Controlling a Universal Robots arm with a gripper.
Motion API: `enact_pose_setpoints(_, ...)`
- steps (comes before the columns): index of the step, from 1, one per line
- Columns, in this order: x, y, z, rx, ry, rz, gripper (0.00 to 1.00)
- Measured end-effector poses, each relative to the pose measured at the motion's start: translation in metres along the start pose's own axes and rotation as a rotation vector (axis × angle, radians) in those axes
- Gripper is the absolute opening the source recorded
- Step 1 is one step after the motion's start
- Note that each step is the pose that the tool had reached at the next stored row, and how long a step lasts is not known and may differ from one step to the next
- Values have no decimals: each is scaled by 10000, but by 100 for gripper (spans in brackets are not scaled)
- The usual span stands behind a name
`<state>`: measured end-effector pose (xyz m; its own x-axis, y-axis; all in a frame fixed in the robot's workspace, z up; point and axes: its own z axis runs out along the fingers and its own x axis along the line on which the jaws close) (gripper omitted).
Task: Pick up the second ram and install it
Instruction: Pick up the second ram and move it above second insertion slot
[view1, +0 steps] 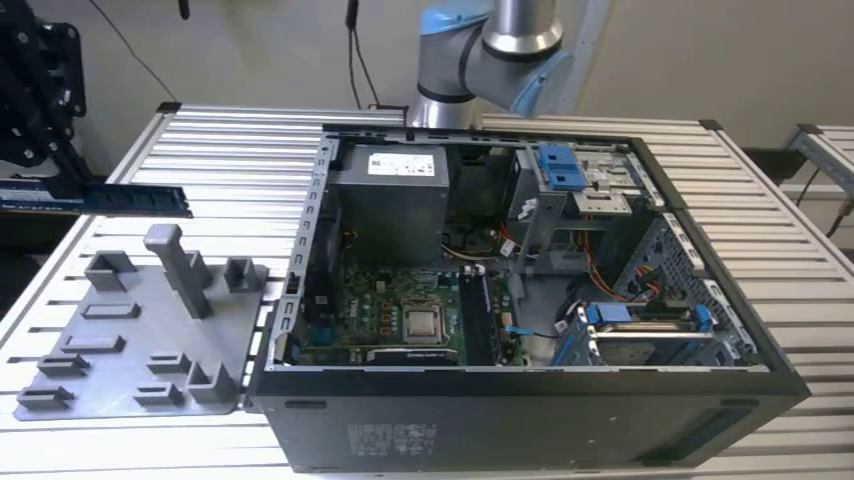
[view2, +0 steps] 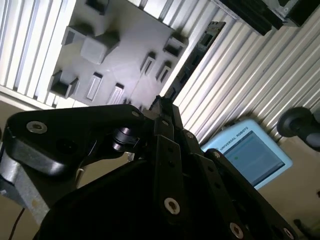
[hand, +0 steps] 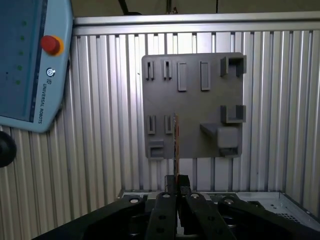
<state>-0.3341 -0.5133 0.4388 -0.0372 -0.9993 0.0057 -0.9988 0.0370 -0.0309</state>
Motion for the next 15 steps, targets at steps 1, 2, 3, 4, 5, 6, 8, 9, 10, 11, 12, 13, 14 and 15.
enact_pose_setpoints(1,-1,-23,1,-4,0,0,14)
enact_pose_setpoints(2,-2,-45,2,-7,-1,1,14)
enact_pose_setpoints(3,-3,-68,2,-11,0,0,14)
enact_pose_setpoints(4,-4,-90,3,-15,0,0,14)
enact_pose_setpoints(5,-4,-113,4,-17,0,-1,14)
enact_pose_setpoints(6,-5,-134,4,-21,0,0,14)
enact_pose_setpoints(8,-7,-176,6,-27,0,0,14)
enact_pose_setpoints(9,-8,-198,6,-30,0,0,14)
enact_pose_setpoints(10,-8,-220,7,-33,1,0,14)
enact_pose_setpoints(11,-9,-243,8,-37,1,0,14)
enact_pose_setpoints(12,-10,-264,8,-41,1,-1,14)
enact_pose_setpoints(13,-11,-287,9,-44,1,0,14)
enact_pose_setpoints(14,-12,-311,9,-49,2,0,14)
enact_pose_setpoints(15,-13,-335,11,-52,1,0,14)
